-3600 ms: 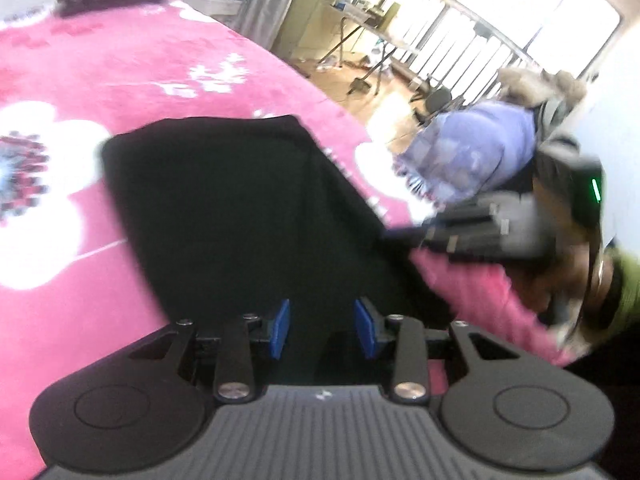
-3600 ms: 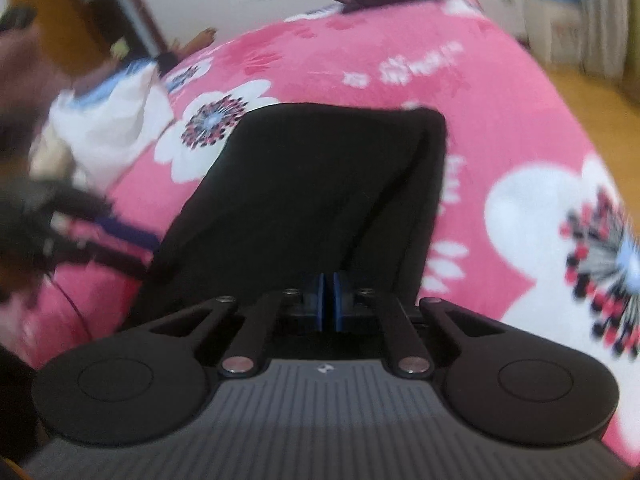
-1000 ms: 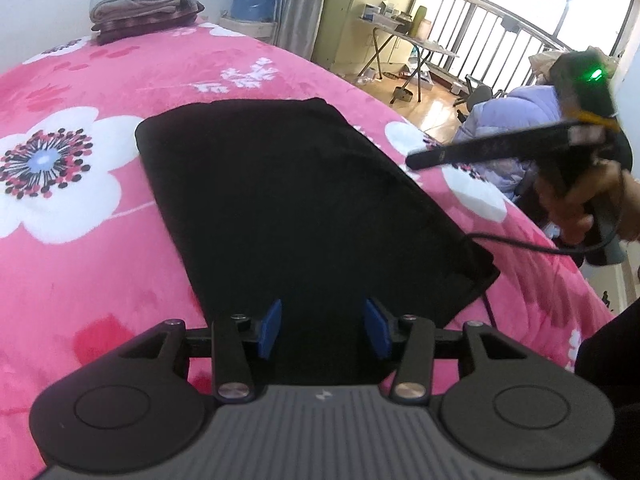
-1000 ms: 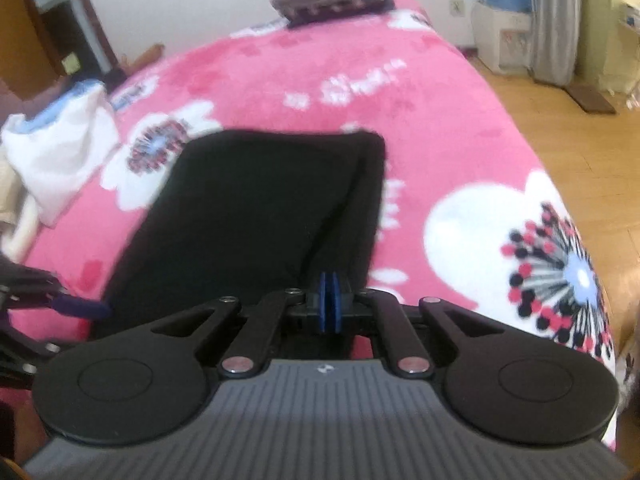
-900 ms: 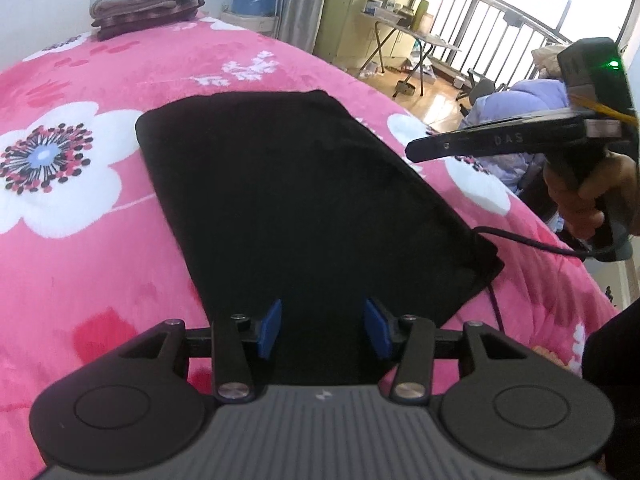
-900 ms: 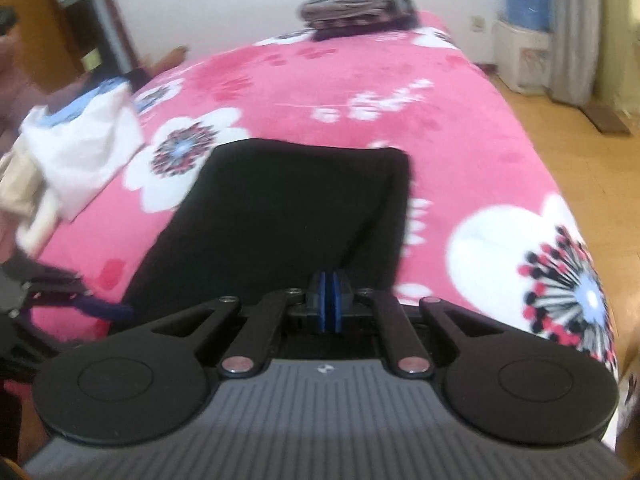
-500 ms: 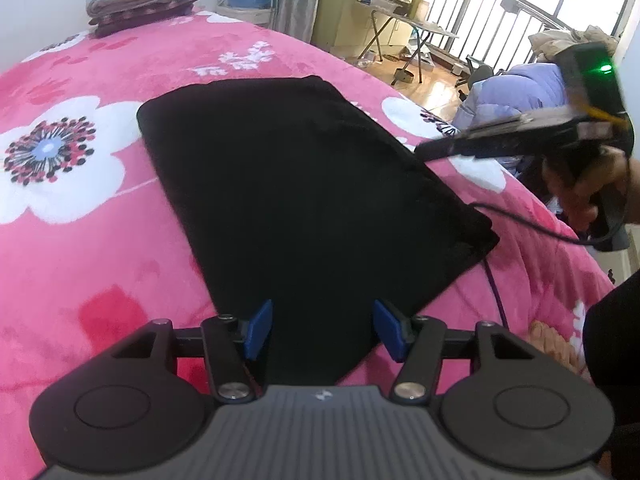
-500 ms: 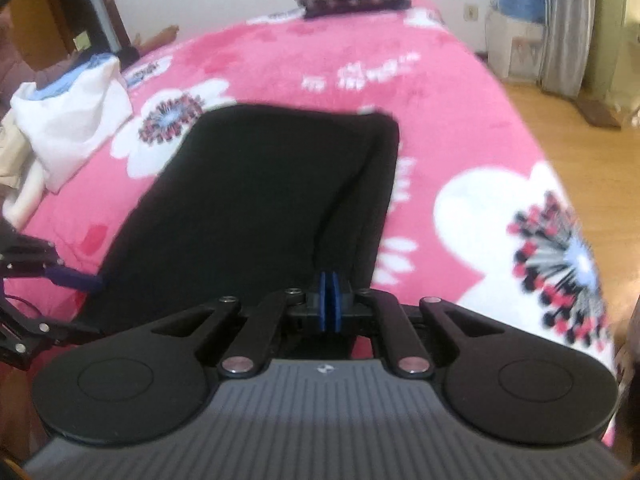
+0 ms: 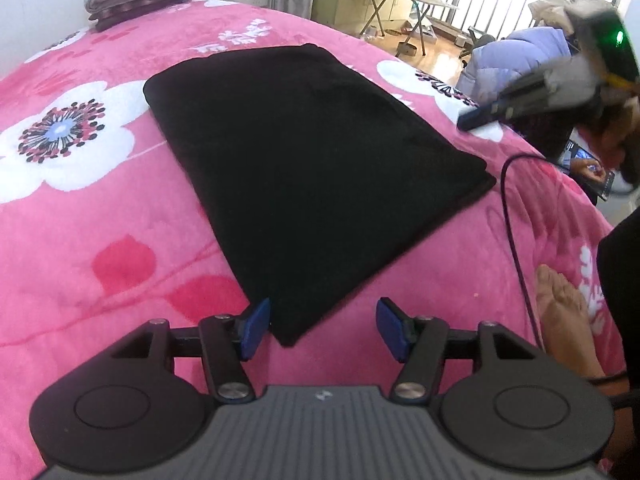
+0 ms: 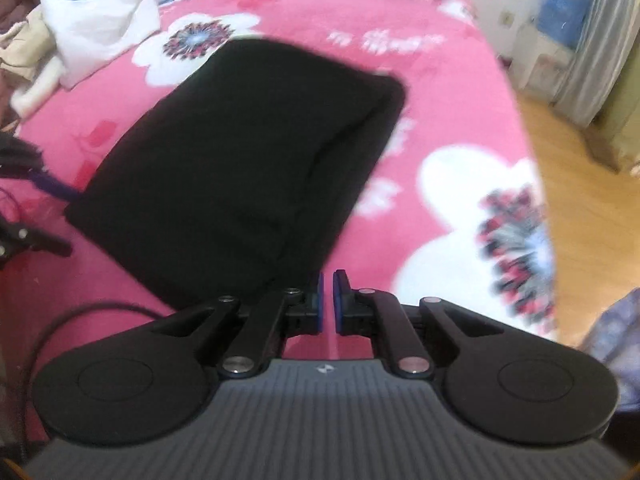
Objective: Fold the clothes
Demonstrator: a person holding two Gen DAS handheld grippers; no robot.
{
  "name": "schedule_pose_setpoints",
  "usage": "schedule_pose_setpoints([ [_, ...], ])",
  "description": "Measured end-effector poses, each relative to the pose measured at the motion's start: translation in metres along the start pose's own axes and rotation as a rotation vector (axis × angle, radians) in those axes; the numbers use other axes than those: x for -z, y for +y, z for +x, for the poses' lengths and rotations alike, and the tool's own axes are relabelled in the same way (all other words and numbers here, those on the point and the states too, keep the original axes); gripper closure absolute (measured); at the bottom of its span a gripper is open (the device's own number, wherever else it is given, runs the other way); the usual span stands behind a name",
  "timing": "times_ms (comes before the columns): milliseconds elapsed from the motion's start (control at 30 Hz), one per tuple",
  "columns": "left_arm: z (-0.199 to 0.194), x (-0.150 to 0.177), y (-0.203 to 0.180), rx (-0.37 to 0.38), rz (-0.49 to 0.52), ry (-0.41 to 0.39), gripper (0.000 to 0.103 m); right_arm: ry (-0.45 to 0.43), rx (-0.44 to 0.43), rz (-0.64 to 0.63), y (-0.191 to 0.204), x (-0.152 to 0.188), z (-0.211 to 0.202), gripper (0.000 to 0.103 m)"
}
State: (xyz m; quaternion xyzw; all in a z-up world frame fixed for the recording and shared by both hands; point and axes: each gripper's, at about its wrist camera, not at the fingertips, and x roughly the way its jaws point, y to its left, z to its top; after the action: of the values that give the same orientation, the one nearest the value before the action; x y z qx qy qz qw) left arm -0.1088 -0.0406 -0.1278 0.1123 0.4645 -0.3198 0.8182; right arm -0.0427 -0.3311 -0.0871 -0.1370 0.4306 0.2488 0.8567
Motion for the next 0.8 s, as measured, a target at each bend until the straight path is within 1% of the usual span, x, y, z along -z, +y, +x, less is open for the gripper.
schedule_pose_setpoints([
  [67, 0.002, -0.001, 0.001, -0.003, -0.009, 0.005, 0.042, -0.033, -0.038, -0.014, 0.003, -0.008, -0.005, 0.099],
  [300, -0.001, -0.001, -0.002, -0.031, -0.023, 0.038, 0.042, 0.113, -0.140, -0.217, 0.015, -0.011, -0.002, 0.100],
  [500, -0.005, 0.002, 0.002, -0.047, -0.045, 0.037, 0.042, 0.234, -0.227, -0.388, 0.025, -0.014, 0.000, 0.099],
  [633, -0.002, 0.000, 0.006, -0.058, -0.057, 0.051, 0.042, 0.238, -0.287, -0.451, 0.037, -0.027, 0.003, 0.099],
  [800, -0.008, 0.002, 0.005, -0.075, -0.052, 0.056, 0.042, 0.243, -0.362, -0.529, 0.051, -0.042, 0.006, 0.099],
])
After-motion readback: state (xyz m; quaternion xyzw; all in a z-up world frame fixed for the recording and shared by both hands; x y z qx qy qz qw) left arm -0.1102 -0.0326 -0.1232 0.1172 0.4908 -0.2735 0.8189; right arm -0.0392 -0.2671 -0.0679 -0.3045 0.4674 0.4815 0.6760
